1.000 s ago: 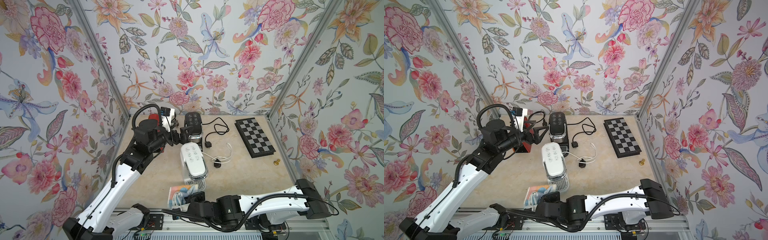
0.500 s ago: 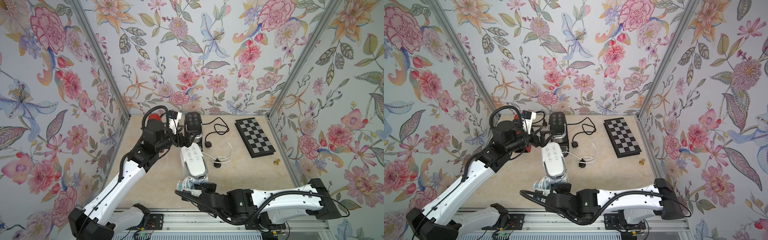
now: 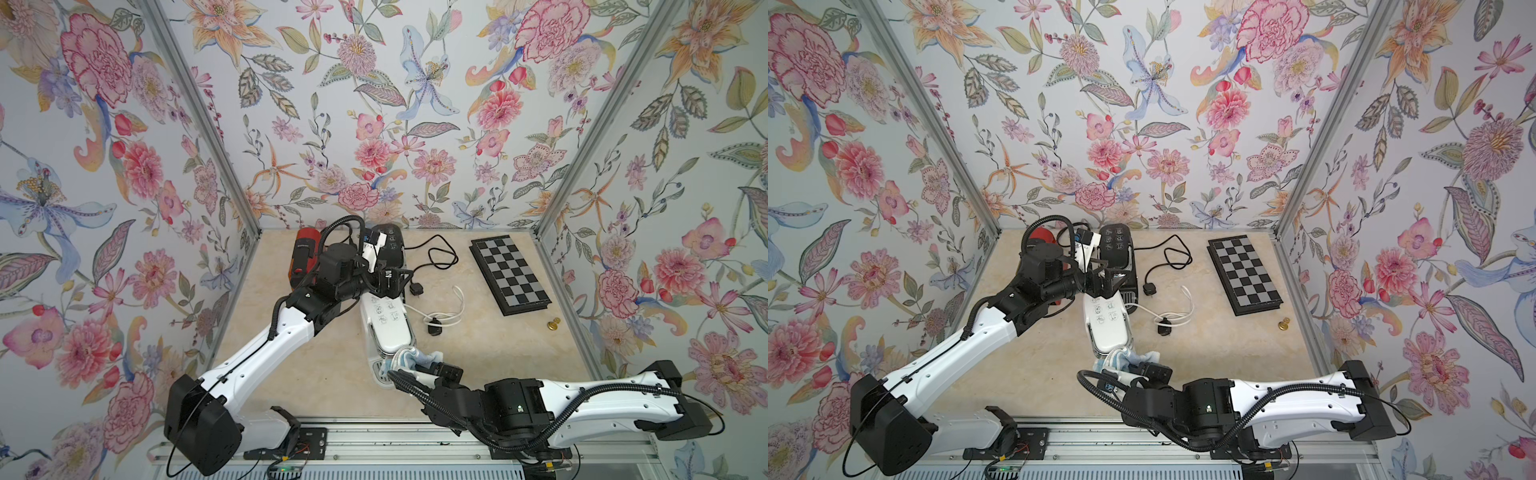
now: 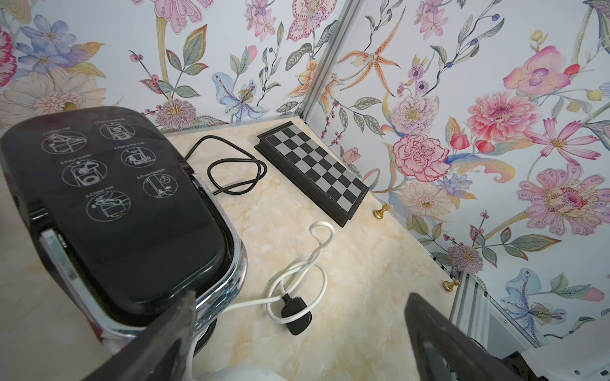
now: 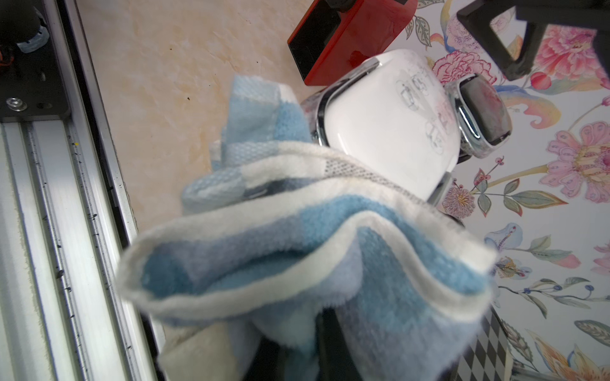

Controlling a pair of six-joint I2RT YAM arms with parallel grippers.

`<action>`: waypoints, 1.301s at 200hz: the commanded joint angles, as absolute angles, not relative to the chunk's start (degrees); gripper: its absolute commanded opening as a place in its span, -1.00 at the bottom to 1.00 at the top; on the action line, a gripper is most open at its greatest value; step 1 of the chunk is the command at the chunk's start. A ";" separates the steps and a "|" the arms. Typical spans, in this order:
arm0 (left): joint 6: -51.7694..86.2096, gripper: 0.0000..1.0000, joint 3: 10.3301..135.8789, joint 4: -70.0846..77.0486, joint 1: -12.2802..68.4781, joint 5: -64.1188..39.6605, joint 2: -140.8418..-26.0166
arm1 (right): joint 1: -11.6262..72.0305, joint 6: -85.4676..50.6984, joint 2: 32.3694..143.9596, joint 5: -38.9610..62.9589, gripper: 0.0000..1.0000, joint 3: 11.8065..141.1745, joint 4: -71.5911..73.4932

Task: Wipe the surface of a coffee machine
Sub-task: Wipe the dirt from the surface of the coffee machine.

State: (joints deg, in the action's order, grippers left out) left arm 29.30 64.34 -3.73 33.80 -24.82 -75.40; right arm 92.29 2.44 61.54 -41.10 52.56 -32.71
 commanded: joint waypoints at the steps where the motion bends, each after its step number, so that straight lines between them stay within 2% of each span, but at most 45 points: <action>1: 30.05 0.98 63.05 -2.09 34.54 -24.20 -76.40 | 90.03 -1.90 58.97 -42.90 -1.00 50.70 -34.80; 52: 30.32 0.98 61.19 -1.83 34.80 -24.05 -76.45 | 80.36 2.26 56.00 -39.75 -1.00 49.27 -33.34; 97: 31.31 0.98 59.78 -0.29 35.16 -24.15 -76.31 | 71.27 8.69 56.73 -30.98 -1.00 47.86 -25.49; 164: 31.65 0.98 58.49 0.33 35.16 -25.14 -75.29 | 67.45 13.16 58.89 -22.21 -1.00 47.20 -16.54; 210: 32.41 0.98 57.92 1.56 35.16 -25.75 -75.06 | 62.95 11.81 58.24 -9.17 -1.00 46.13 -15.03; 260: 32.58 0.98 57.13 2.06 35.16 -26.32 -75.17 | 56.75 4.35 53.00 3.78 -1.00 41.84 -14.39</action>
State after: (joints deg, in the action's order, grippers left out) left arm 31.14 58.54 1.98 34.57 -25.10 -76.16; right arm 59.07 9.10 56.01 -6.35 43.66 -17.63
